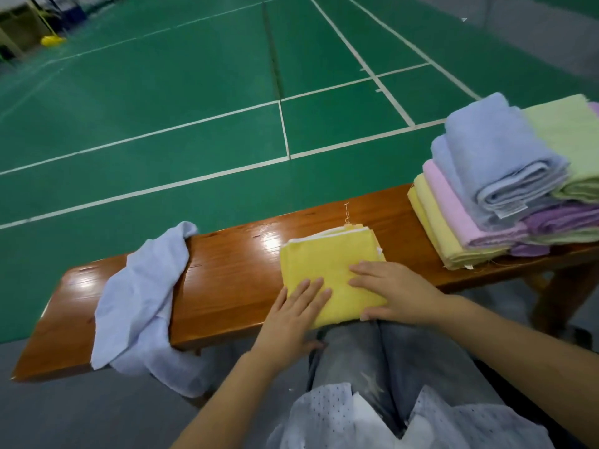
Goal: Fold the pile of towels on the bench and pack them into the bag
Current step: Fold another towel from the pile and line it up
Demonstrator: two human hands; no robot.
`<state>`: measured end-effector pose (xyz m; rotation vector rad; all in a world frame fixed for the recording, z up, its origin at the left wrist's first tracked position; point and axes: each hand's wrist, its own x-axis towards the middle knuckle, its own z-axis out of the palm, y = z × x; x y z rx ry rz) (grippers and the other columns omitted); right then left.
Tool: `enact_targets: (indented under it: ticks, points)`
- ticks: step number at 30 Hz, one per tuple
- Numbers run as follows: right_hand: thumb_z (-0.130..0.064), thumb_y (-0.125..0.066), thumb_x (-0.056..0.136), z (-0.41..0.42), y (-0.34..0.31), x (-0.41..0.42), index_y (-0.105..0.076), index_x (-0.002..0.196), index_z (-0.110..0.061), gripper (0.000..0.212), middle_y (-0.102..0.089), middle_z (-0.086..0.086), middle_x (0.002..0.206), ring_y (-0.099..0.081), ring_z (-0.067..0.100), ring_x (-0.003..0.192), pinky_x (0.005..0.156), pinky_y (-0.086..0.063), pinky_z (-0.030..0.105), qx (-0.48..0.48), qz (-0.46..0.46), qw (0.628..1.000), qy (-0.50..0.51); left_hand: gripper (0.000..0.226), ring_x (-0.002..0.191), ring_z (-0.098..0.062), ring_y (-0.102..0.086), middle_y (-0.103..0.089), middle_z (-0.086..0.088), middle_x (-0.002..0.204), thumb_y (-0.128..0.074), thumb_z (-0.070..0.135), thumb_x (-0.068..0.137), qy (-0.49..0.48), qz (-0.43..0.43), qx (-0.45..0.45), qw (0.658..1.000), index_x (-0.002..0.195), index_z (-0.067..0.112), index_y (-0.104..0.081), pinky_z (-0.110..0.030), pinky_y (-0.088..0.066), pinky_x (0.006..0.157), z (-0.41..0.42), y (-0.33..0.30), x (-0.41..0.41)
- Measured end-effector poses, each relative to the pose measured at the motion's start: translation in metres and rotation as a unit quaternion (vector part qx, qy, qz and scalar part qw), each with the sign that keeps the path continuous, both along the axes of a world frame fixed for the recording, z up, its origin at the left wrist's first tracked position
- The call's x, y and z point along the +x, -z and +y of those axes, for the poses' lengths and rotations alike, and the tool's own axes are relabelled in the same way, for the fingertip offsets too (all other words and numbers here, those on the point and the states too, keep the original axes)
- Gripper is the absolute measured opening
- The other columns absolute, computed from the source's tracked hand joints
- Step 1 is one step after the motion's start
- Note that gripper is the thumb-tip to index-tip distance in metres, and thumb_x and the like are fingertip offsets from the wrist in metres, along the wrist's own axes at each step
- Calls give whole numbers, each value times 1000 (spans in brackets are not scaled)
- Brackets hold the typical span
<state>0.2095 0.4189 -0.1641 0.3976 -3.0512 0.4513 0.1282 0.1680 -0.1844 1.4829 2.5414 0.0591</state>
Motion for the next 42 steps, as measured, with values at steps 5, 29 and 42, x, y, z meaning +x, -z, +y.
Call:
enact_targets:
  ticks: [5, 29, 42]
  points:
    - [-42, -83, 63, 11, 14, 12, -33, 146, -28, 98, -23, -8, 155, -21, 7, 141, 117, -10, 40, 84, -45, 995, -27, 103, 144, -16, -21, -23, 7, 158, -82, 13, 70, -17, 26, 74, 997, 152, 30, -20, -45, -17, 114, -16, 14, -7]
    - [-42, -55, 92, -6, -5, 4, -56, 84, -10, 34, -60, 7, 76, -58, 24, 73, 64, -46, 37, -276, -59, 884, 373, 40, 95, -14, -52, -59, 2, 109, -50, 39, 98, -396, -267, 190, 858, 128, 12, -54, -24, -40, 70, 38, -46, -23]
    - [-29, -58, 94, -18, -13, 14, -60, 93, -9, 20, -60, 5, 89, -61, 21, 74, 66, -58, 39, -471, -125, 716, 501, 41, 103, -18, -53, -46, -3, 123, -61, 37, 92, -582, -298, 439, 616, 122, 18, -41, -34, -49, 86, 45, -43, 17]
